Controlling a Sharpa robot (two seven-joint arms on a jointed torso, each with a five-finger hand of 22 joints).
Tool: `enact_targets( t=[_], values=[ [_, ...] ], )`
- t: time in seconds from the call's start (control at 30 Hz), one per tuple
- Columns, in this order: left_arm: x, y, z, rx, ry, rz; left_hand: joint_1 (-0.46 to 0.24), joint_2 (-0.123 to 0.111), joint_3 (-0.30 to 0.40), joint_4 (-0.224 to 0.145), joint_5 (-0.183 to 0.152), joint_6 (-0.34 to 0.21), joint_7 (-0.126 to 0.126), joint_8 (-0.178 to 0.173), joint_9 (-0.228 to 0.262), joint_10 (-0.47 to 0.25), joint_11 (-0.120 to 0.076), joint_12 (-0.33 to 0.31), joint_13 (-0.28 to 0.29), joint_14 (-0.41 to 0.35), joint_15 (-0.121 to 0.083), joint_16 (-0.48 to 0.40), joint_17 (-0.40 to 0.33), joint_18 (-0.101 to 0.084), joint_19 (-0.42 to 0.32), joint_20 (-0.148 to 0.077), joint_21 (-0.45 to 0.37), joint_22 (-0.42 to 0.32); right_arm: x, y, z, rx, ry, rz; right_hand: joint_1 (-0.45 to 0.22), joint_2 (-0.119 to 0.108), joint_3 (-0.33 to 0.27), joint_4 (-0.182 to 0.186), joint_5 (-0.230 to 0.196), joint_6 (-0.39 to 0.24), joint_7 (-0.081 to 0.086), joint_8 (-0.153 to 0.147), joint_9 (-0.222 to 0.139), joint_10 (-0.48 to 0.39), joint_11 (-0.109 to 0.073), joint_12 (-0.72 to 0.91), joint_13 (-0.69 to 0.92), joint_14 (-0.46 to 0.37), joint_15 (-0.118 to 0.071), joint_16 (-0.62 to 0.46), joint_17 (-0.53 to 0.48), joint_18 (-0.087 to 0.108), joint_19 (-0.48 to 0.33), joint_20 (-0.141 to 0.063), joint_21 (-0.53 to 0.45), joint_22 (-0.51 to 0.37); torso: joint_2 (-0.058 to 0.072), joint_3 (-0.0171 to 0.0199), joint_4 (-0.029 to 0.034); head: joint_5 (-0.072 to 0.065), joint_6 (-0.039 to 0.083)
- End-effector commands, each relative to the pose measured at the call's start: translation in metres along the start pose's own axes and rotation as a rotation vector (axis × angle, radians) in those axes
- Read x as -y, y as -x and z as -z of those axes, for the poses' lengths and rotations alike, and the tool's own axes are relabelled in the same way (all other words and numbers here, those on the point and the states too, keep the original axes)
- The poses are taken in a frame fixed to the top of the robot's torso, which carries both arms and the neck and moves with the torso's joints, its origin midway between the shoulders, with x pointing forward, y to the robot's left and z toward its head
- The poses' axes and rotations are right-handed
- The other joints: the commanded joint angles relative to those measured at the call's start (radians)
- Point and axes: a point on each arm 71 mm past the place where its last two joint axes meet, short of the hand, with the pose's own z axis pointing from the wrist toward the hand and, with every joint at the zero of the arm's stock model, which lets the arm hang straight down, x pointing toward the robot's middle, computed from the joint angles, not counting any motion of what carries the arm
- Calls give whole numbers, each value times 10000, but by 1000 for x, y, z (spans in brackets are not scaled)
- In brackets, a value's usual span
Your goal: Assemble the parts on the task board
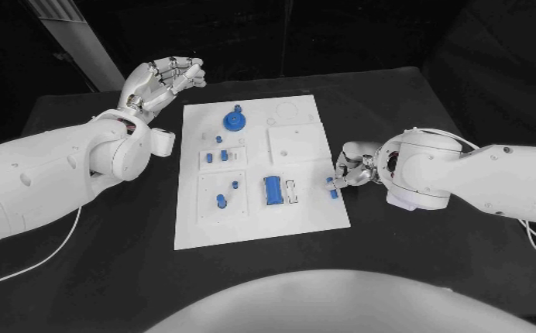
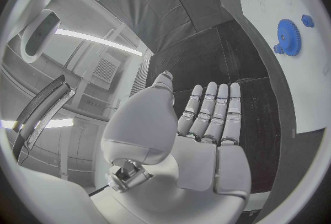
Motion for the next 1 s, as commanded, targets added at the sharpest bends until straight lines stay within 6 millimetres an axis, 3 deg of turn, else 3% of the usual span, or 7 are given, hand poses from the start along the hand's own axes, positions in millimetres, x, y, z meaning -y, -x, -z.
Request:
enact_targets(
  t=[0.03,0.57,0.8,0.93,1.0],
  values=[
    [10,-1,0,-50,-1269,80,27,87,-51,-17,59,-82,1034,54,-14,-61,23,32,-11,-54,20,70,-8,-194,27,-6,-55,-9,-2,-3,-1,-361,-45,169,128,-3,-1,-93,-54,109,-22,-96,-57,1059,-81,25,2632,1057,51,24,2630,-74,1055,48,32,2634,2,2,-13,-10,0],
    [10,-1,1,-72,-1258,103,32,93,-53,-17,70,-85,1034,61,-14,-64,23,38,-11,-55,20,77,-17,-194,26,-6,-56,-10,-5,-12,-12,-1220,-377,875,358,162,79,-209,-171,221,24,-586,-409,1059,-46,25,2632,1057,87,24,2630,-74,1055,70,32,2634,2,2,-3,-9,0],
    [10,-1,1,-80,-1261,111,34,97,-57,-17,77,-85,1034,67,-14,-66,23,43,-11,-56,21,82,-23,-195,25,-6,-57,-12,-7,-14,-13,-1277,-386,912,1131,387,589,-748,-539,443,-20,-973,-700,1059,-80,25,2632,1057,75,24,2630,-74,1055,70,32,2634,-5,4,-11,22,0],
    [10,-1,1,-78,-1259,110,34,97,-57,-17,77,-85,1034,67,-14,-66,23,43,-11,-56,21,82,-23,-195,25,-6,-57,-12,-9,-14,-13,-1171,-256,810,1564,349,904,-1149,-449,551,-12,-1196,-867,1059,-74,25,2632,1057,79,24,2630,-74,1055,68,32,2634,-4,7,0,27,0],
    [10,-1,1,-75,-1255,108,34,97,-57,-17,77,-85,1034,67,-14,-66,23,43,-11,-56,21,82,-23,-195,25,-6,-57,-12,-10,-14,-13,-1094,-177,738,1716,403,1089,-1294,-205,542,4,-1354,-981,1059,-58,25,2632,1057,86,24,2630,-74,1055,72,32,2634,-8,7,0,47,0]
  ],
)
